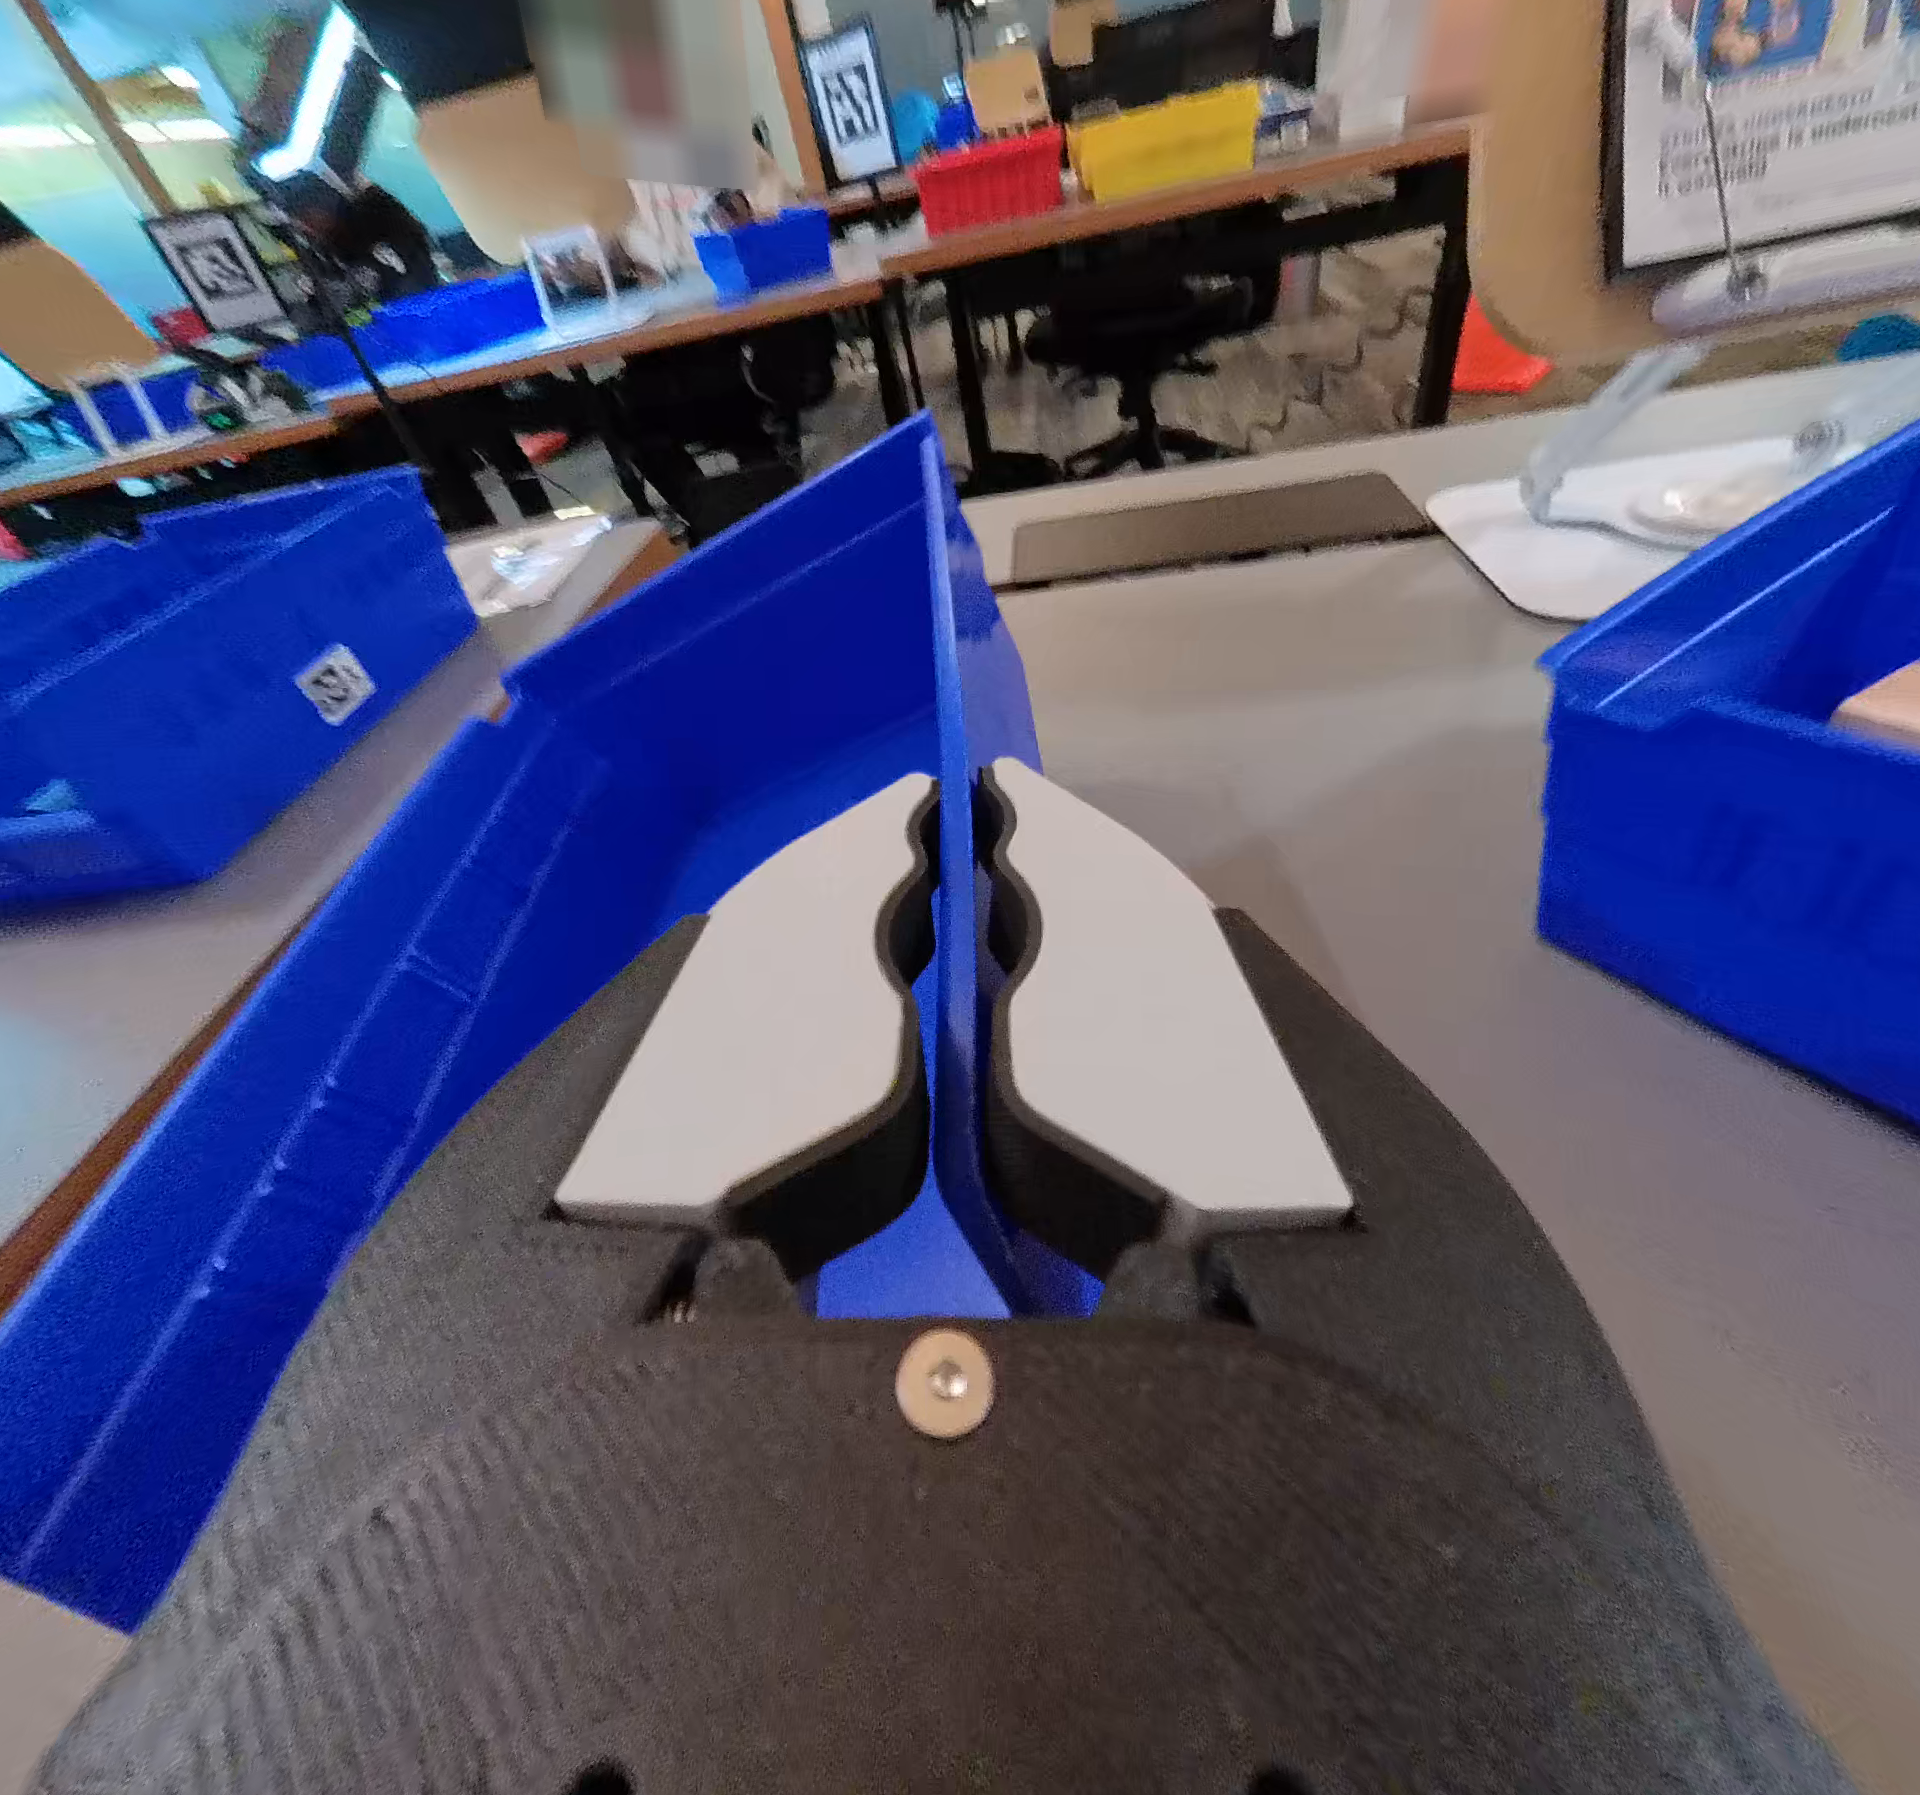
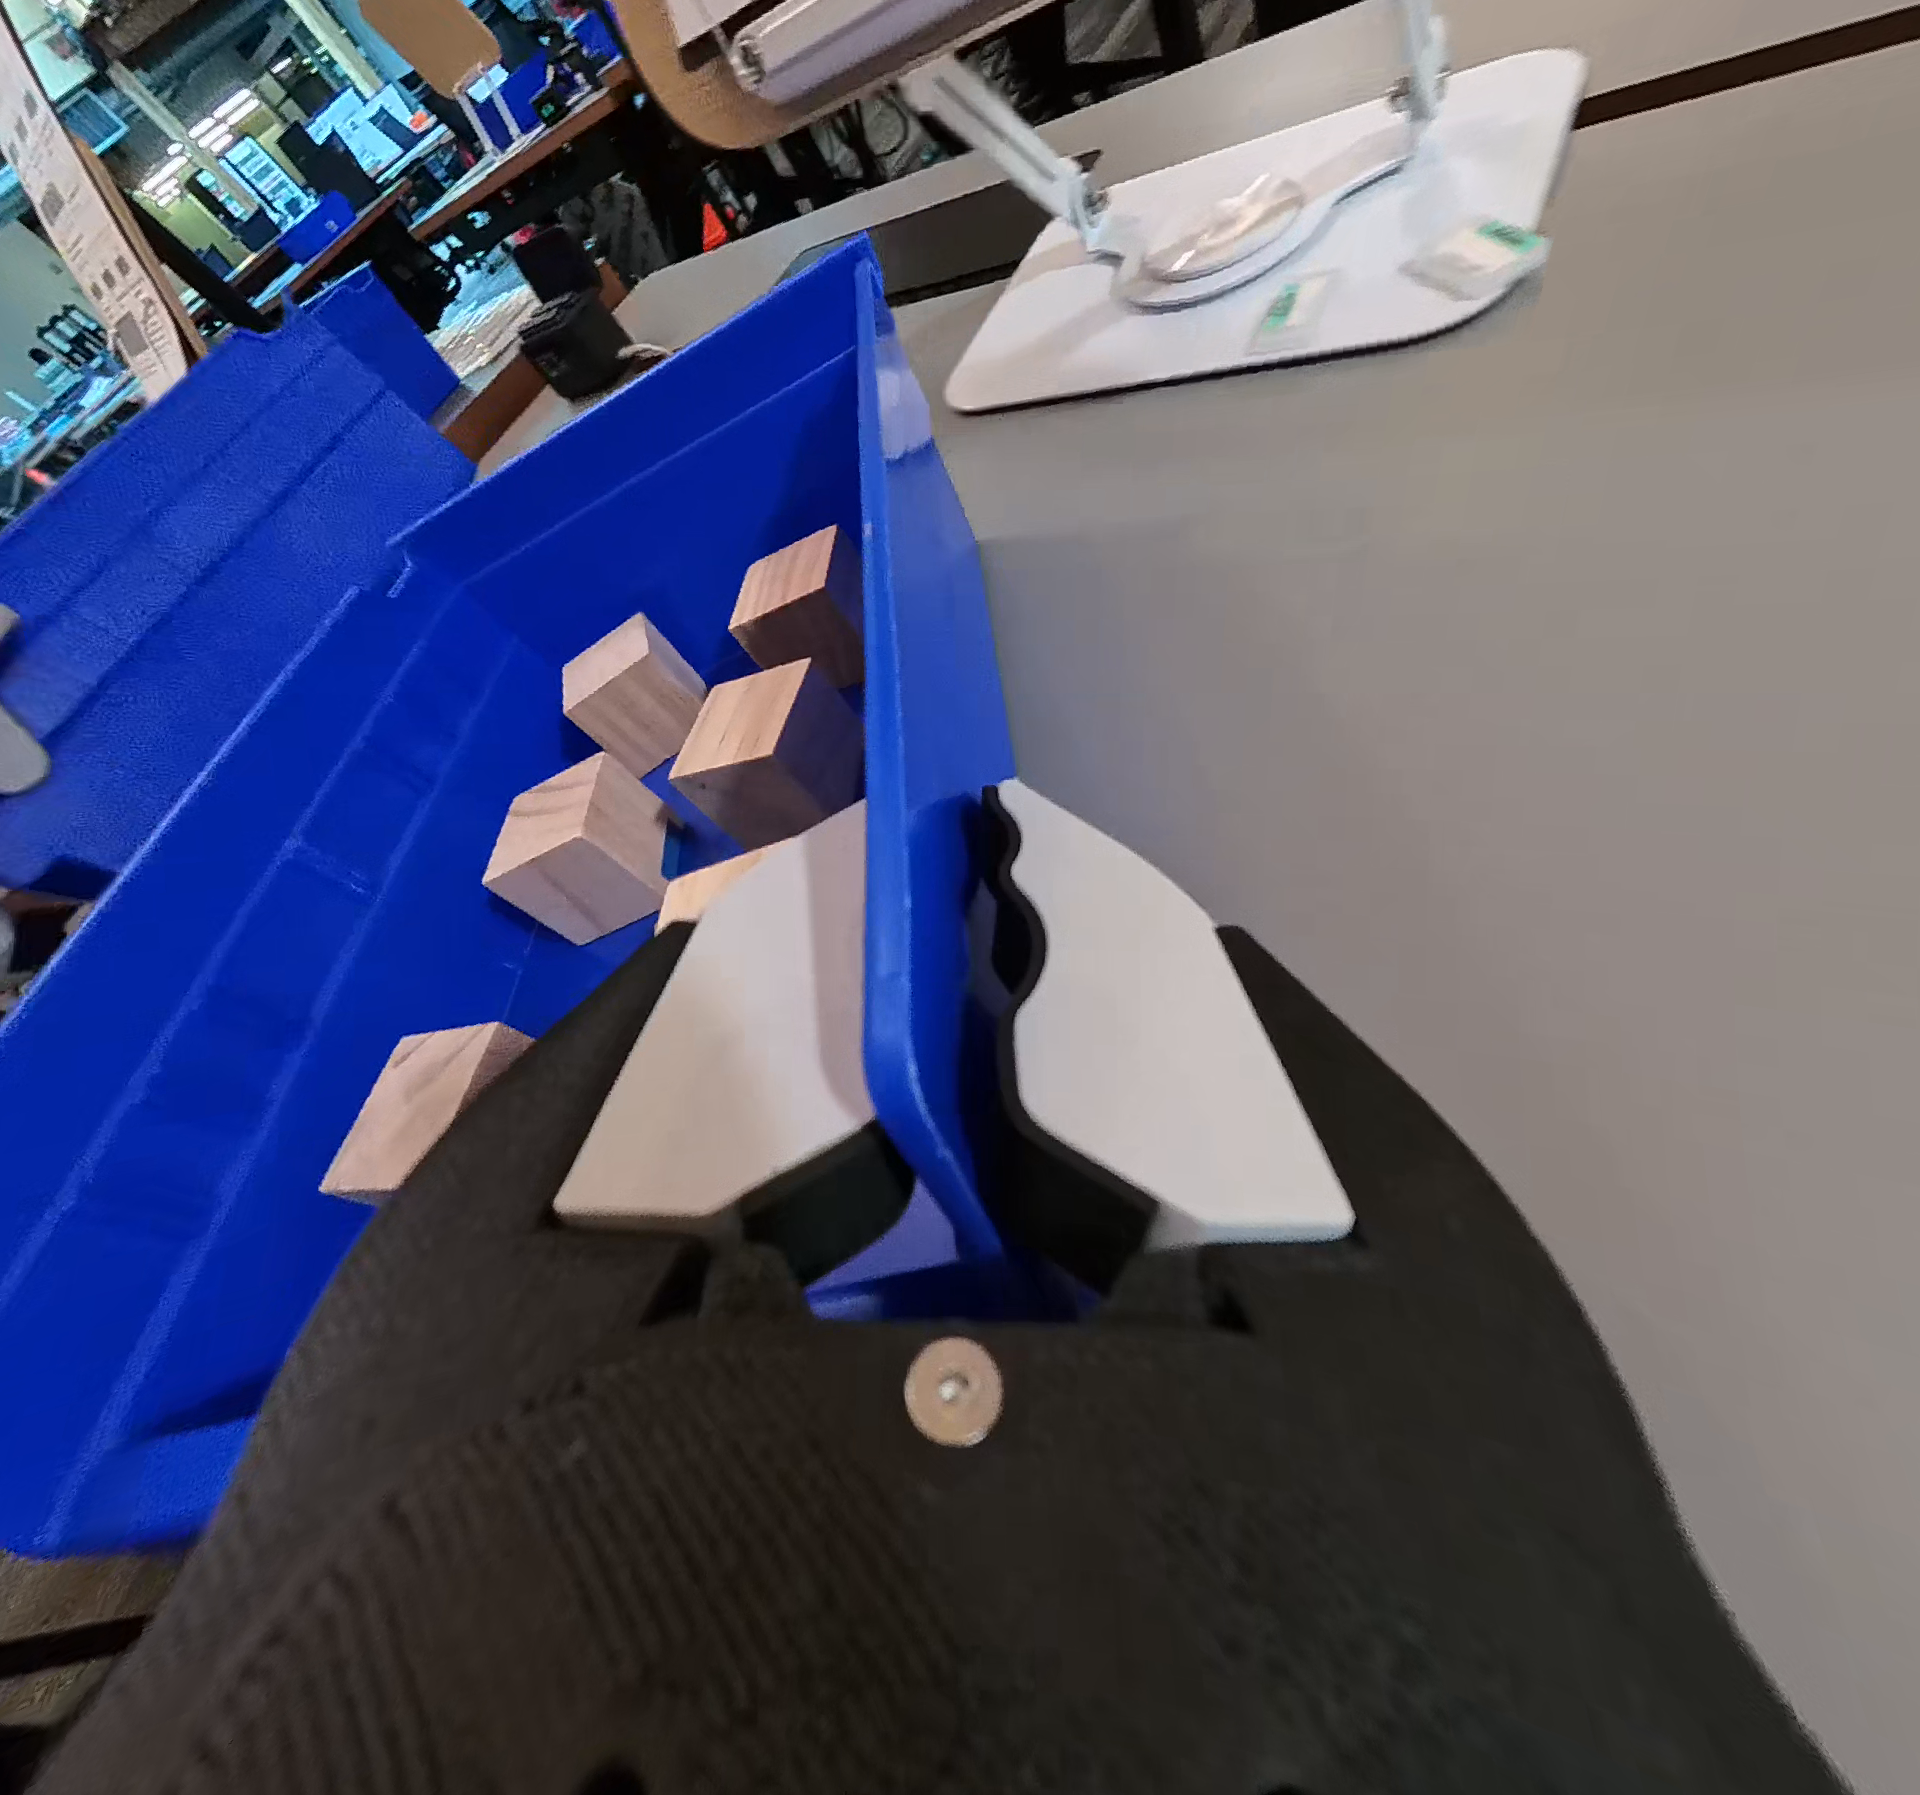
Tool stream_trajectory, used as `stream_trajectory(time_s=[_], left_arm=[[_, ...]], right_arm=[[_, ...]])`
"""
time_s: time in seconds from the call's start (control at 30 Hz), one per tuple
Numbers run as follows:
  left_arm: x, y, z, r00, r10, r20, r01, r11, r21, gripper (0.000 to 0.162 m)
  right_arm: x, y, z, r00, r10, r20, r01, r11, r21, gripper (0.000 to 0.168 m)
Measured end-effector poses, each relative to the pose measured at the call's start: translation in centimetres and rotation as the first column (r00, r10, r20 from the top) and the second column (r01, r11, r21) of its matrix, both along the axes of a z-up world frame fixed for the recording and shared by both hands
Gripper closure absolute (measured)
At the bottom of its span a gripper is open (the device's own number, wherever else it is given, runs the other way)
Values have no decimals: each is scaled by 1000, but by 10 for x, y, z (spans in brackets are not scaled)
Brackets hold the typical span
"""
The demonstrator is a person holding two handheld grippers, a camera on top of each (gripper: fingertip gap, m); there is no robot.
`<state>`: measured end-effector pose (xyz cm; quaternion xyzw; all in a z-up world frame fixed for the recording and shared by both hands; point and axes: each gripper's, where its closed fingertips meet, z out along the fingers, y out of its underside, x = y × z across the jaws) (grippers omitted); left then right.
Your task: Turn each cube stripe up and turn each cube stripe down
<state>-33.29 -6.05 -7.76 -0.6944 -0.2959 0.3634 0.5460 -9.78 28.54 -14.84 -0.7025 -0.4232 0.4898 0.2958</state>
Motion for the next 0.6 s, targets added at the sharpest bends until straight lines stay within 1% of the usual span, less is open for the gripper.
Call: stream_trajectory(time_s=[0.07,0.17,0.27,0.37,0.47,0.6], left_arm=[[-2,-14,13,999,18,35,-19,998,54,157],[-7,-41,28,999,49,11,-50,995,82,158],[-13,-71,49,993,115,-12,-113,988,110,158],[-12,-104,79,983,172,-65,-162,978,129,158],[-4,-132,109,966,224,-128,-206,969,140,157],[6,-156,135,944,277,-181,-250,955,159,158]], right_arm=[[-20,-18,0,1000,24,-3,-24,1000,-8,158],[-56,-49,-1,999,53,-12,-53,998,-16,158],[-96,-82,-5,998,57,-31,-57,998,-18,158],[-139,-114,-9,999,12,-49,-12,1000,-2,158],[-176,-147,-11,996,-63,-62,62,998,-10,157],[-212,-197,-11,987,-146,-60,147,989,7,157]])
